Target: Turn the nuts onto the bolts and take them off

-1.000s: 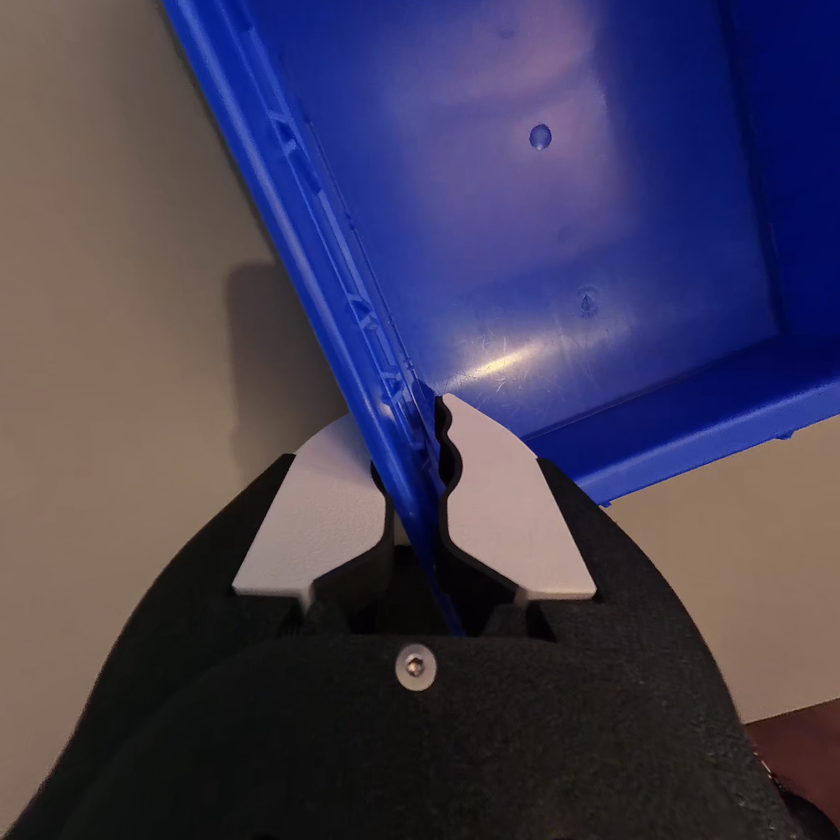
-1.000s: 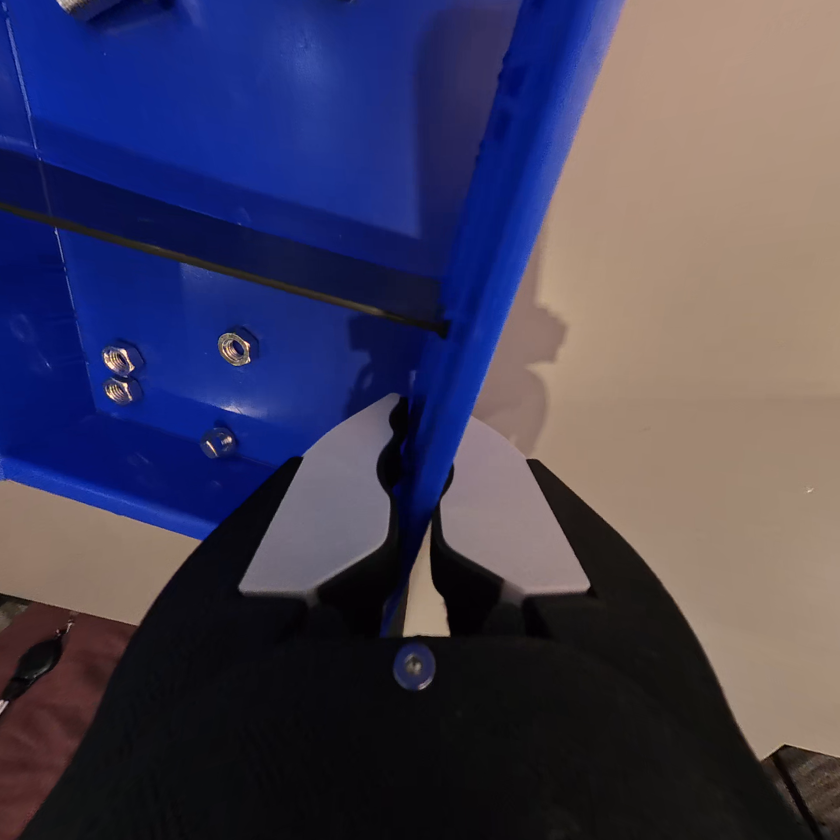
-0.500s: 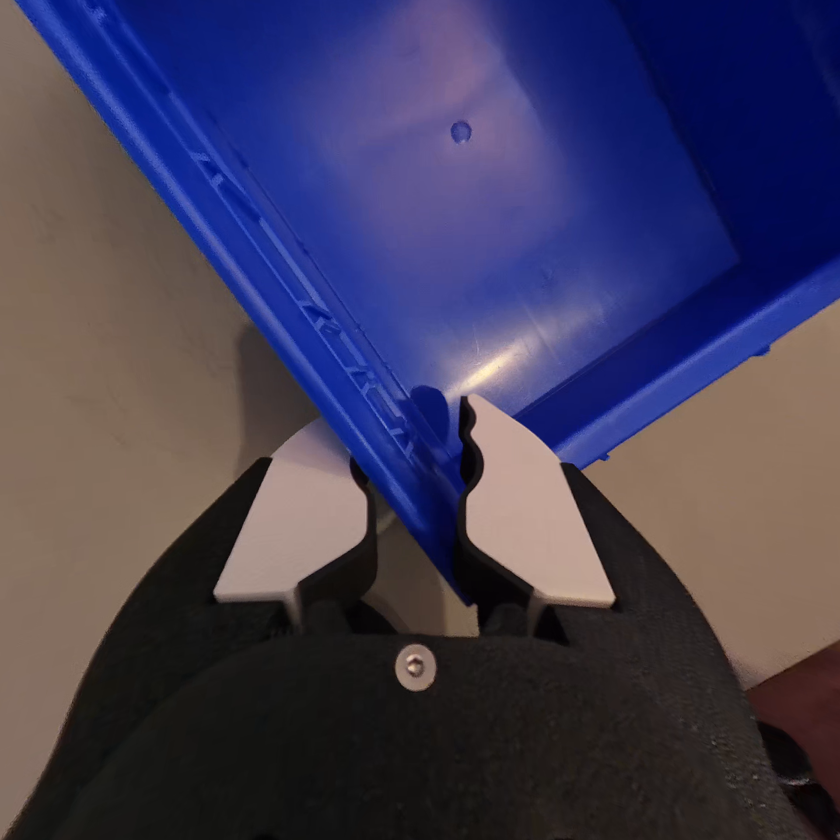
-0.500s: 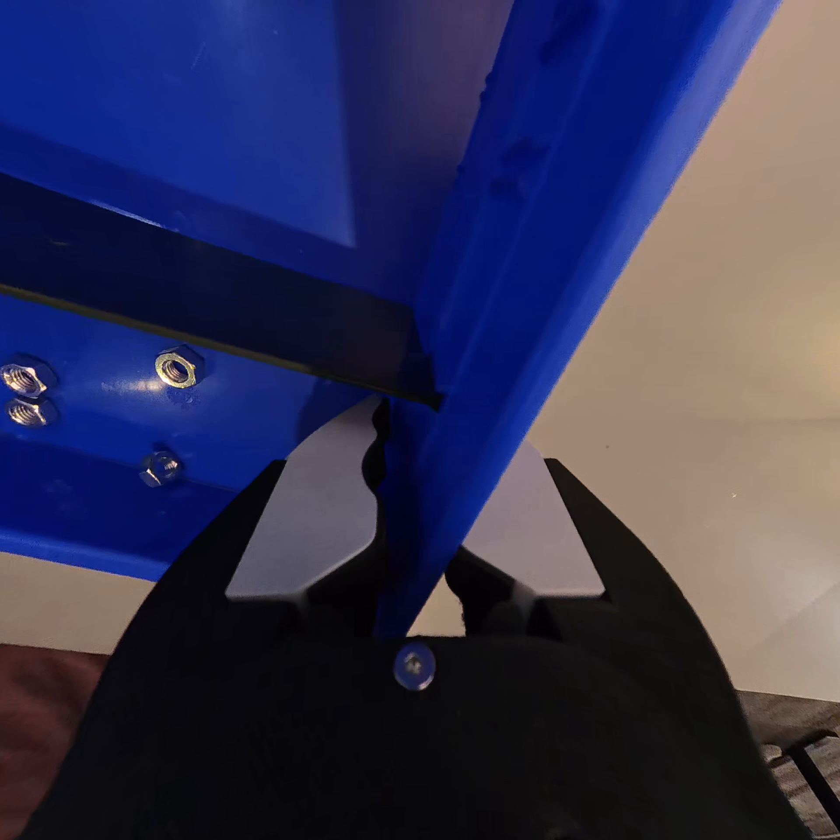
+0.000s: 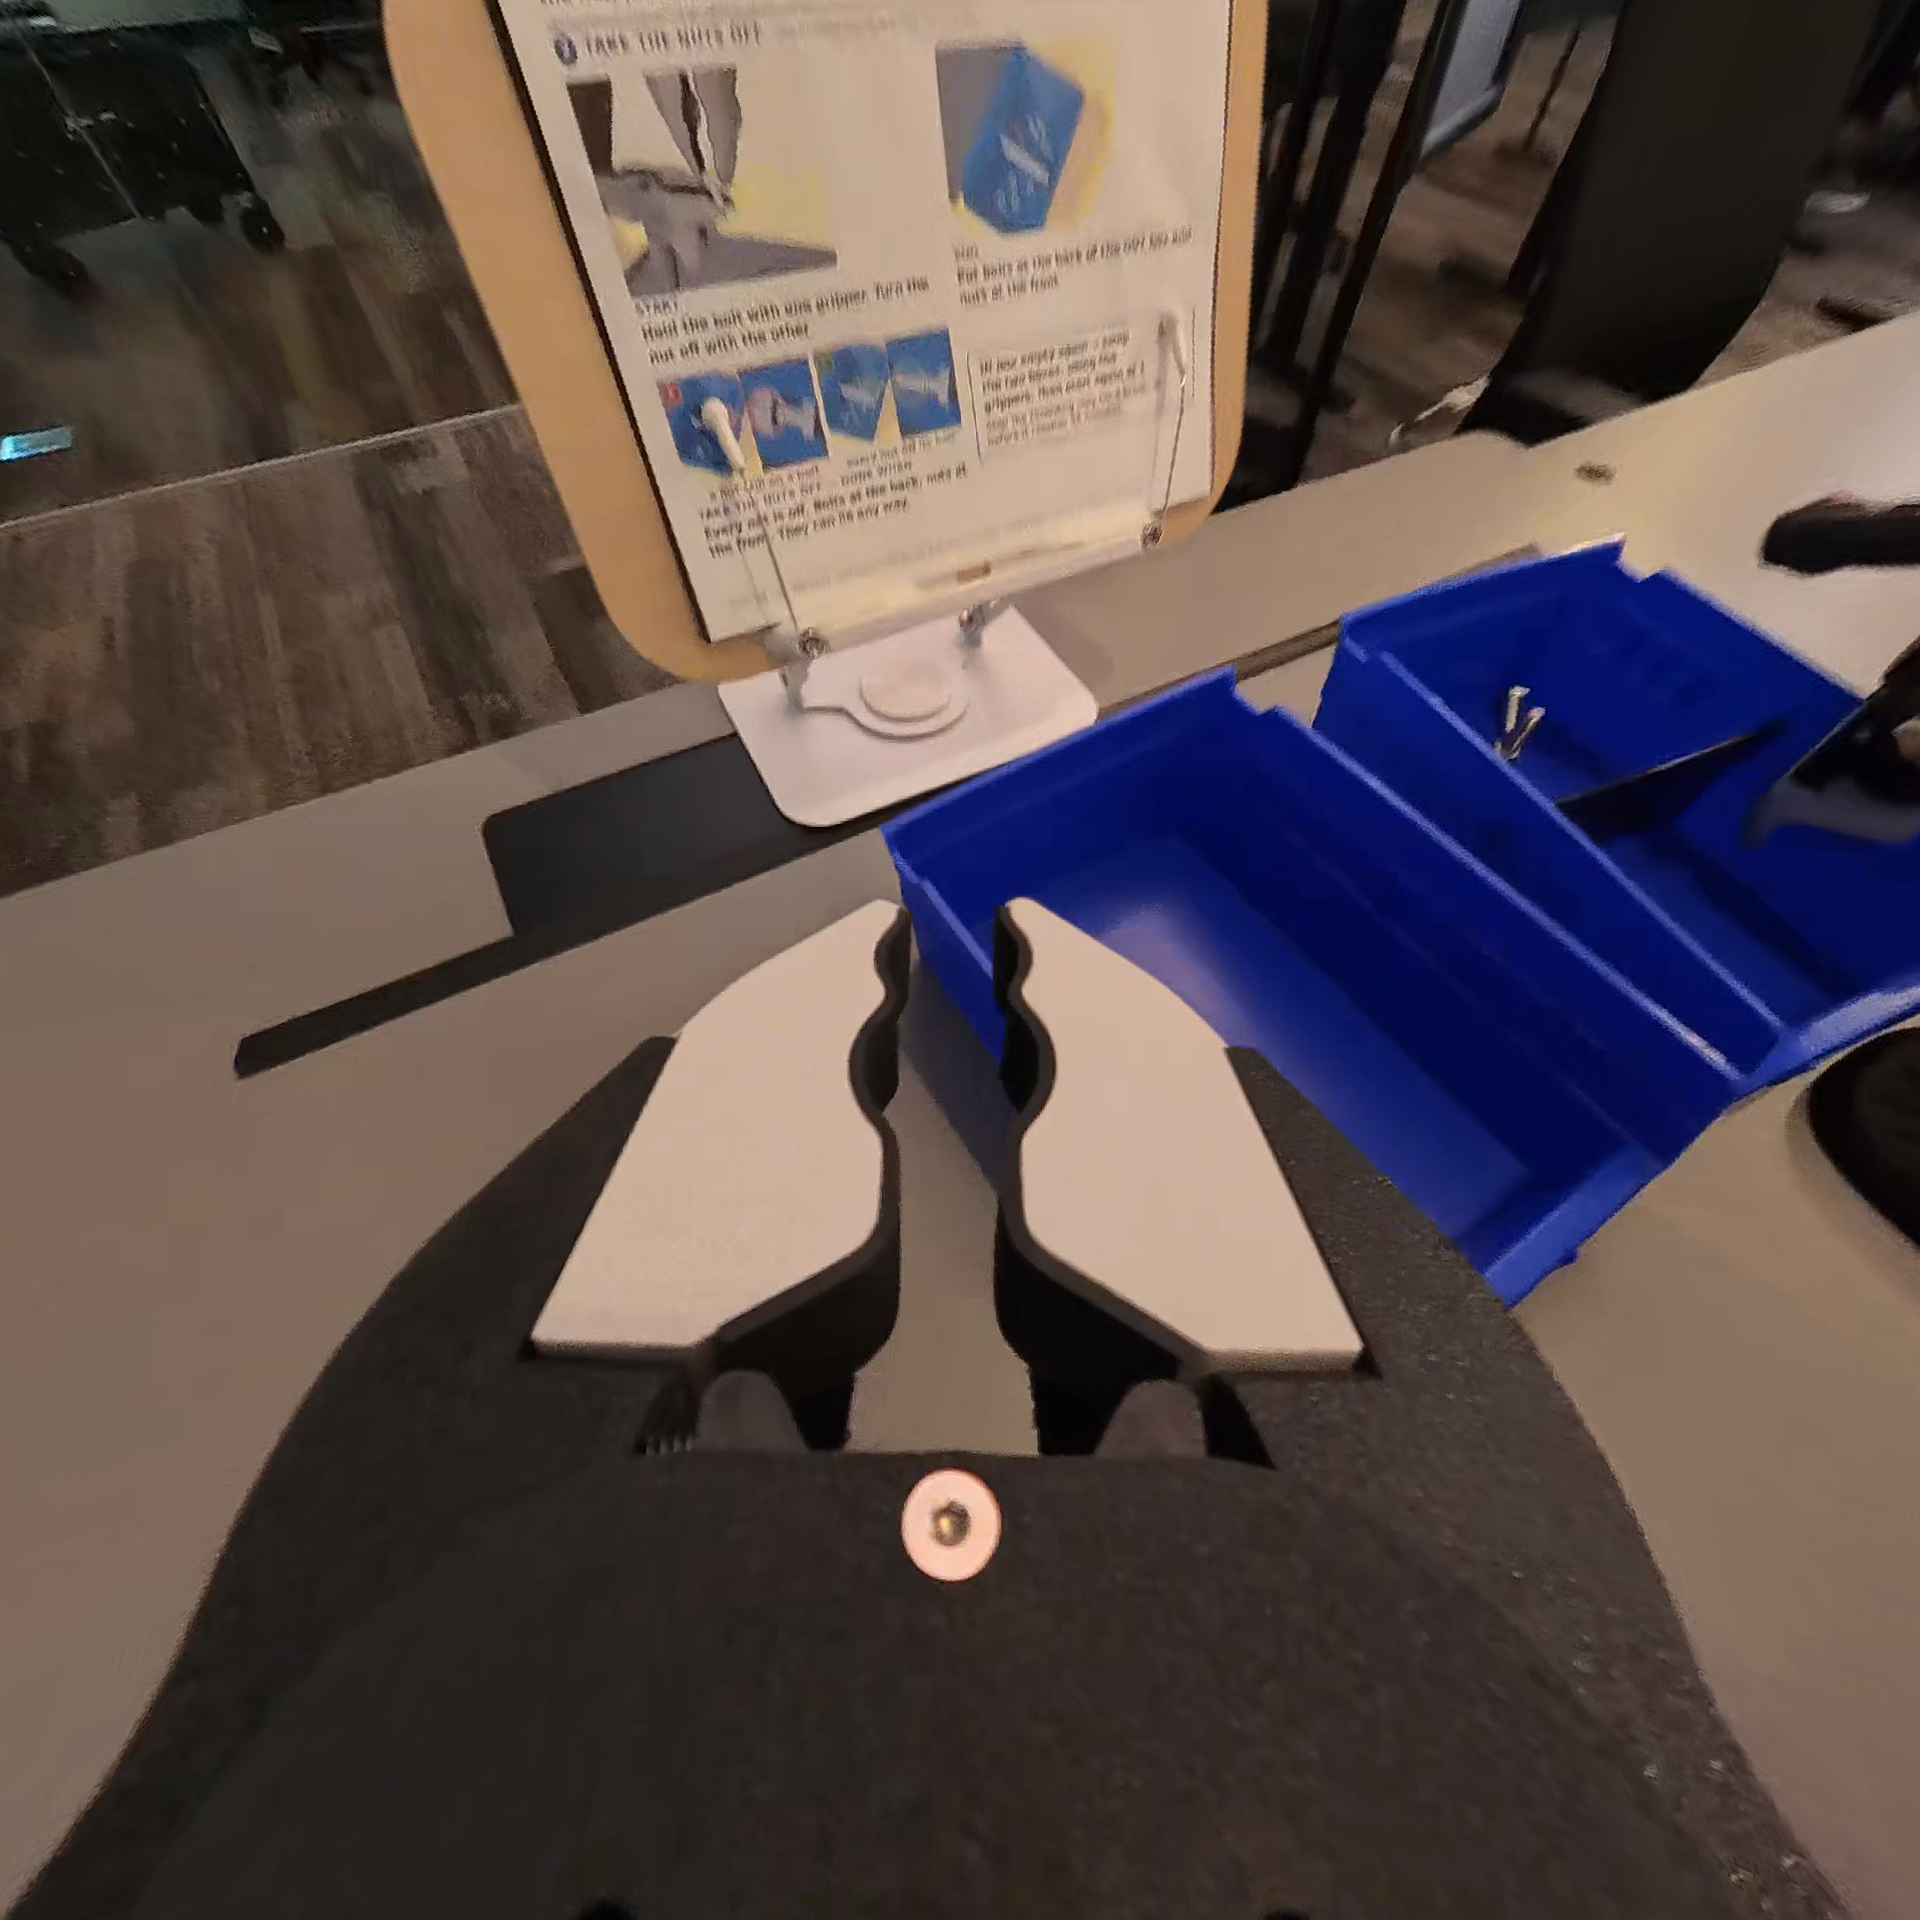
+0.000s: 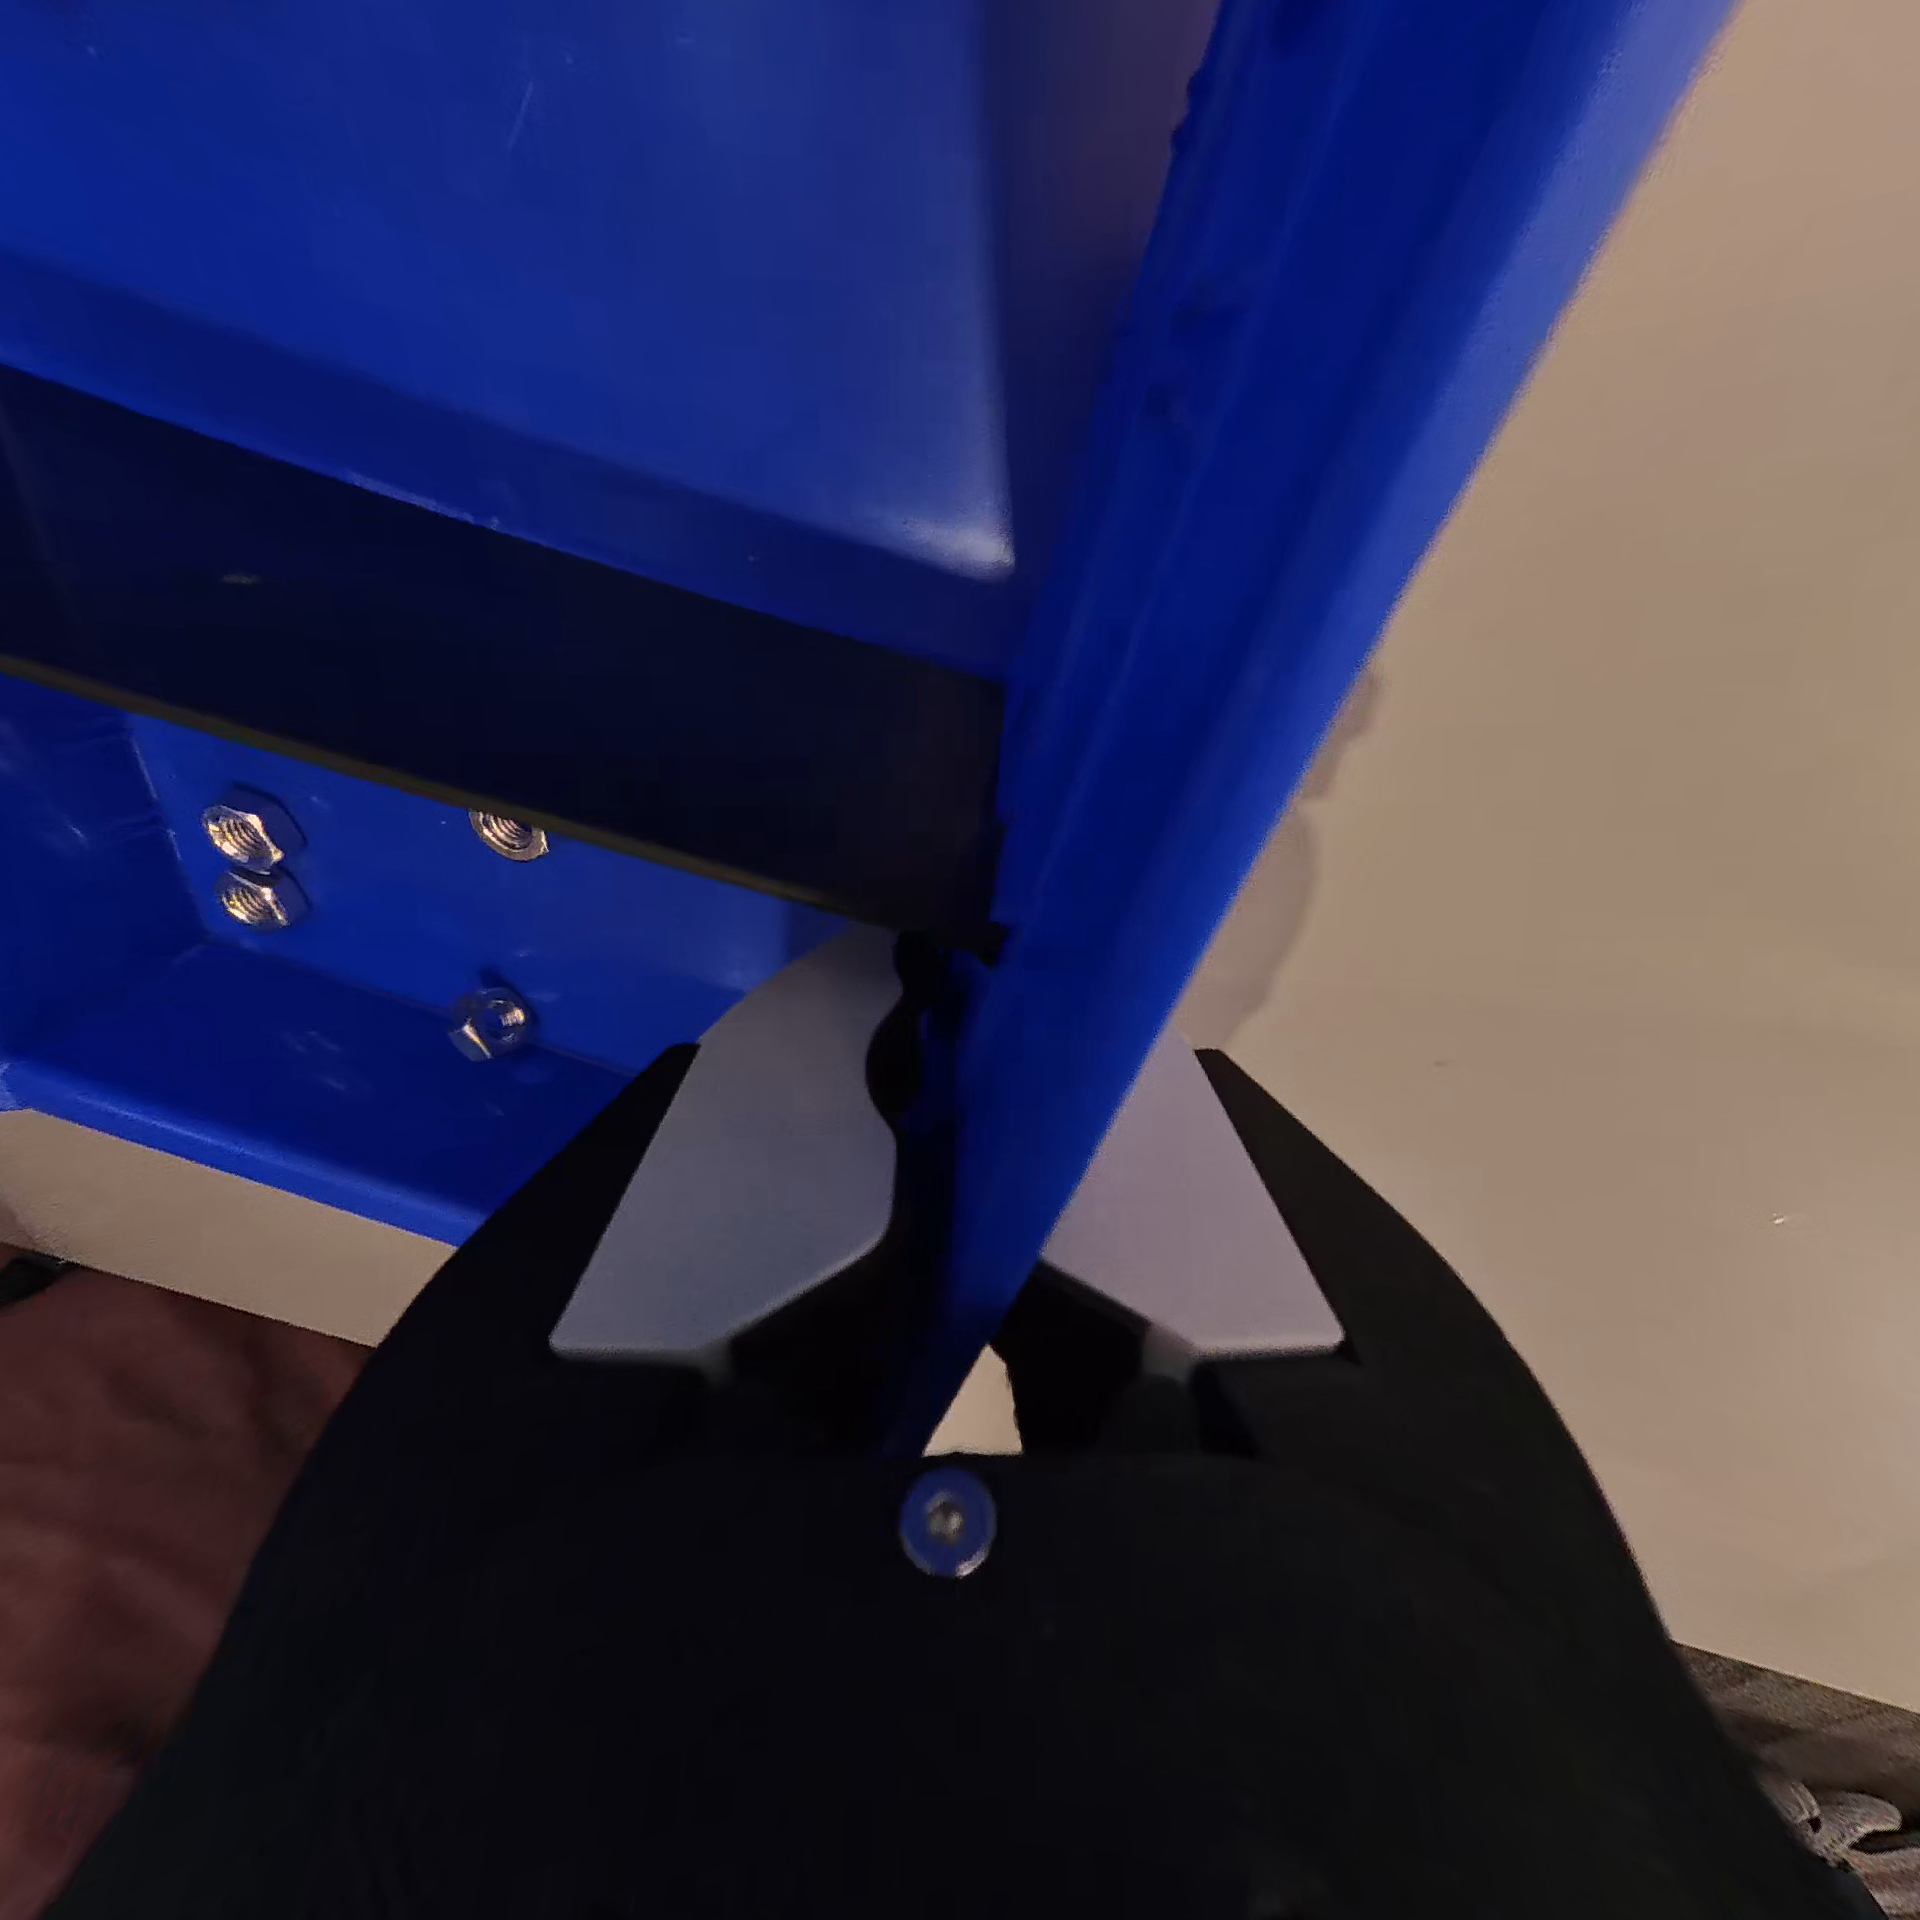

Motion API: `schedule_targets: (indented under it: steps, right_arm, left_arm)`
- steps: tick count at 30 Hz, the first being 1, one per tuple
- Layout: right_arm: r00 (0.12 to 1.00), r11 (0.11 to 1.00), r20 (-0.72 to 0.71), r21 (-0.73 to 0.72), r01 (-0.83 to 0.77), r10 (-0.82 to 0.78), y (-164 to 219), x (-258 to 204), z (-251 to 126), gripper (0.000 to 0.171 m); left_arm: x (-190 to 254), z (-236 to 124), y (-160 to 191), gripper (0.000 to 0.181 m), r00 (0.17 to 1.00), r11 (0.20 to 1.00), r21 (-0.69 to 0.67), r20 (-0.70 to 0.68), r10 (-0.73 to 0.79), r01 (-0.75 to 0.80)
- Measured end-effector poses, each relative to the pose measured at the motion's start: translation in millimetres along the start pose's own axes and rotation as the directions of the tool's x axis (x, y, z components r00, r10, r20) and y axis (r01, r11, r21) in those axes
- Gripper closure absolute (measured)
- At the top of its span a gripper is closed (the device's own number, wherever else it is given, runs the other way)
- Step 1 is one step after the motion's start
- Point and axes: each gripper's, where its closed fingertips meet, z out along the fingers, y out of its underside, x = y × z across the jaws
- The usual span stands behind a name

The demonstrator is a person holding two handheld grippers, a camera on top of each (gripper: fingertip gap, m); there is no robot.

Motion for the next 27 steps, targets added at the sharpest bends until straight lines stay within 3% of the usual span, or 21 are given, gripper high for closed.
schedule_targets:
  steps: [6,9,14,17,22,27]
  right_arm:
    - [1.0,1.0,-0.03,0.018,0.006,-0.005,-2.9,7.3,-7.7,0.167]
    - [0.998,0.999,-0.055,0.053,-0.01,0.013,-3.7,9.5,-22.1,0.166]
    - [0.995,0.993,-0.095,0.112,-0.029,0.039,-6.2,6.5,-75.9,0.167]
    - [0.985,0.991,-0.172,0.133,-0.004,0.027,-13.4,-7.6,-122.8,0.167]
    - [0.984,0.992,-0.174,0.107,0.066,-0.046,-39.1,-77.9,-170.0,0.167]
    - [0.969,0.97,-0.113,0.081,0.231,-0.221,-85.6,-200.8,-159.5,0.167]
  left_arm:
    - [-37.4,7.6,5.9,0.171,0.998,0.996,0.064,-0.003,-0.058,0.059]
    - [-47.9,12.3,20.4,0.171,0.99,0.991,0.005,-0.054,-0.131,0.132]
    - [-44.6,-0.8,21.1,0.17,0.988,0.992,0.004,-0.097,-0.122,0.123]
    - [-45.5,-19.3,7.9,0.17,0.988,0.988,0.075,-0.092,-0.128,0.135]
    - [-47.0,-43.2,18.5,0.16,0.991,0.992,0.022,-0.056,-0.12,0.121]
    - [-74.7,-65.7,8.3,0.153,0.984,0.981,0.131,0.093,-0.153,0.14]
